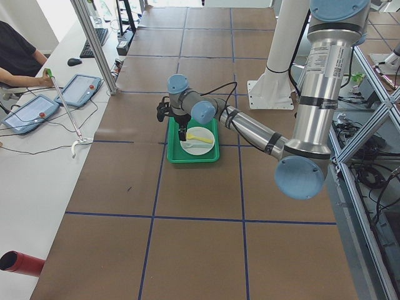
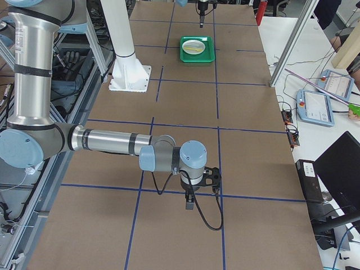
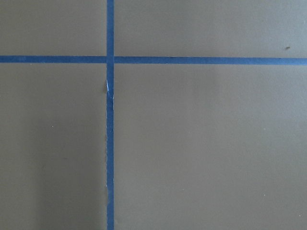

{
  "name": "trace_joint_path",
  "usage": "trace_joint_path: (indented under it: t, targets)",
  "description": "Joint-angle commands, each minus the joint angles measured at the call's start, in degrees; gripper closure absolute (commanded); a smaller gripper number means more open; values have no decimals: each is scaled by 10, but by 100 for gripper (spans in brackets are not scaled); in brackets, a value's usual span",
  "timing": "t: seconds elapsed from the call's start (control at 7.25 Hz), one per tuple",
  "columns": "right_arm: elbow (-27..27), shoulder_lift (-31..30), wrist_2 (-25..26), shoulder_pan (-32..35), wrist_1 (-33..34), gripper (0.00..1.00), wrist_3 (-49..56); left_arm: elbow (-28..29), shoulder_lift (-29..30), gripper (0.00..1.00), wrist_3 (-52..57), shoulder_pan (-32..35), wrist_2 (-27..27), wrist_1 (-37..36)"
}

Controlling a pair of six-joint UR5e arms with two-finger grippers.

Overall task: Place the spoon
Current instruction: 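Move the left gripper over the plate above the yellow spoon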

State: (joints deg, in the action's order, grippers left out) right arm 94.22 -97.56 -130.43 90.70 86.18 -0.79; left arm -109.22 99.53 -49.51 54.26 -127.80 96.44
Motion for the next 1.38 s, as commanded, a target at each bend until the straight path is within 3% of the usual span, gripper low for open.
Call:
trace_joint_path:
  t: [0.0,0.41,0.69,1.24]
  targets:
    - [0,0,0,0,0,0,0,31,28,0,-62,-74,66,7]
    - [0,0,0,0,0,0,0,92,26,0,-137,-125,87,117]
    - [0,0,0,0,0,0,0,99,26,16,-139,-135,91,121]
    - [0,0,0,0,0,0,0,104,29,25,-139,-144,91,121]
